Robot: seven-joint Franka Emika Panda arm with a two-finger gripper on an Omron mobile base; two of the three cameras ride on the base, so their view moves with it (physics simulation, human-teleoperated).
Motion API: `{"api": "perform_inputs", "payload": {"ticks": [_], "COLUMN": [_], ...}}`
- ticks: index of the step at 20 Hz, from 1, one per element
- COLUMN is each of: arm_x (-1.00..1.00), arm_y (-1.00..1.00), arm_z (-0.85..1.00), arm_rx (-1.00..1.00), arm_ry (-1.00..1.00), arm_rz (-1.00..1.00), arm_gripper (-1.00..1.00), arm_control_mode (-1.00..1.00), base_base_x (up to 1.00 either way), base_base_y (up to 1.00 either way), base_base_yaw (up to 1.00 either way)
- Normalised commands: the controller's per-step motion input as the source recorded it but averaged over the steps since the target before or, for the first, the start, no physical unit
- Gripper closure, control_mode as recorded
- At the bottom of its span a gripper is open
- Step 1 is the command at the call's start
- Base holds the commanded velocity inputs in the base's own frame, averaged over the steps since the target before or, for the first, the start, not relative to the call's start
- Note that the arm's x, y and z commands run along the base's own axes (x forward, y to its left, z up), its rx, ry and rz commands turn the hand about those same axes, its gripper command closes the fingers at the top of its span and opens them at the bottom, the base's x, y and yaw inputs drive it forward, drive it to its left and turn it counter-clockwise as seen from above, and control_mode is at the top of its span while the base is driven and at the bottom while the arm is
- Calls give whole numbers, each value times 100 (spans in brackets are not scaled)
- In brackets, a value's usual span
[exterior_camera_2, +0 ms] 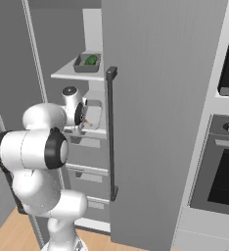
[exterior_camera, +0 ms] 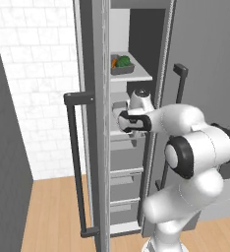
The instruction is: Take the meat container that has the chicken drumstick and place it on the second highest rack of the freezer. Then take the vegetable container that has the carrot and broccoli and place it on the highest rack of the freezer.
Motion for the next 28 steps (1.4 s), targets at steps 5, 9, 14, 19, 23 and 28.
{"api": "perform_inputs", "payload": {"ticks": [5,9,14,19,23,28], "arm_x": [58,55,56,59,61,49], "arm_y": [0,0,0,0,0,0], "arm_z": [-16,-20,-26,-26,-27,-34], "arm_rx": [0,0,0,0,0,0], "arm_ry": [0,0,0,0,0,-1], "arm_rz": [-1,-2,-3,-4,-3,-3], "arm_gripper": [100,100,100,-100,-100,-100], "arm_control_mode": [-100,-100,-100,-100,-100,-100], "base_base_x": [0,0,0,0,0,0], "base_base_y": [0,0,0,0,0,0], "base_base_yaw": [0,0,0,0,0,0]}}
